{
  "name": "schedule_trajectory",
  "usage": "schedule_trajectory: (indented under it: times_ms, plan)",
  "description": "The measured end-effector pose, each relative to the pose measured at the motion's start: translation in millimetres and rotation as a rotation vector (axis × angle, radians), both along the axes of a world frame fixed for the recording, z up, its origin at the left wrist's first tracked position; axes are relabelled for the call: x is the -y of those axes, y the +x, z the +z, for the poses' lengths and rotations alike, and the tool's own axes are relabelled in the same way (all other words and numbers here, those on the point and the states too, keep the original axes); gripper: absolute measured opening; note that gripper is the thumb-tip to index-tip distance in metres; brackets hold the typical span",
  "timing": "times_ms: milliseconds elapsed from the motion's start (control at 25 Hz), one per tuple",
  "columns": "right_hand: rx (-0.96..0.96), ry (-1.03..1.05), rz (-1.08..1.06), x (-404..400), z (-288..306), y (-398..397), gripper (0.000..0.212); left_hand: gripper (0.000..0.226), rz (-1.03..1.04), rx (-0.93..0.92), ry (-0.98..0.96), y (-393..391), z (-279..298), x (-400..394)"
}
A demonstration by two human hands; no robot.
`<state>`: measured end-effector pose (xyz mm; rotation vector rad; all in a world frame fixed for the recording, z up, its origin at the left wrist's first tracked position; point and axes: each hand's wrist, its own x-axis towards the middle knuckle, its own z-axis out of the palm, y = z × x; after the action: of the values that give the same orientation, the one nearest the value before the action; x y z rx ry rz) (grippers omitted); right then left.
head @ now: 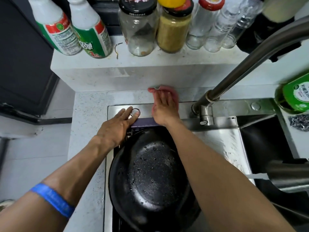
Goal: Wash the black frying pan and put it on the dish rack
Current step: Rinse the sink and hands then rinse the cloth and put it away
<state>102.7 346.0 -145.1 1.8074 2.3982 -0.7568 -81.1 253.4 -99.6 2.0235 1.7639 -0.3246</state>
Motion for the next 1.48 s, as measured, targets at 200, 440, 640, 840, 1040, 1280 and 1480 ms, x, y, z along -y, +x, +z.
schedule_trajectory:
  times_ms: [200,440,640,840,1040,1280,1480]
  plan:
    - [0.035,0.043,-0.221,2,9,39,0.065,0.084,0.038,0.060,-0.002,-3,-8,1]
    - [0.010,0.074,-0.400,8,31,49,0.026,0.091,0.020,0.060,-0.039,-4,-14,0]
    - [-0.409,0.089,-0.542,69,65,53,0.029,0.055,0.265,0.305,-0.071,13,17,-9]
    - [-0.743,0.273,-0.552,177,110,59,0.035,0.039,0.409,0.642,0.292,70,96,59]
    - [-1.138,0.100,-1.129,242,125,122,0.023,0.031,0.374,0.759,0.373,142,120,138]
    - [-1.590,-0.566,-1.479,234,109,214,0.025,0.033,0.467,1.091,0.129,284,87,181]
    - [-1.312,-0.650,-1.339,200,87,228,0.034,0.021,1.252,1.293,-0.104,362,44,135]
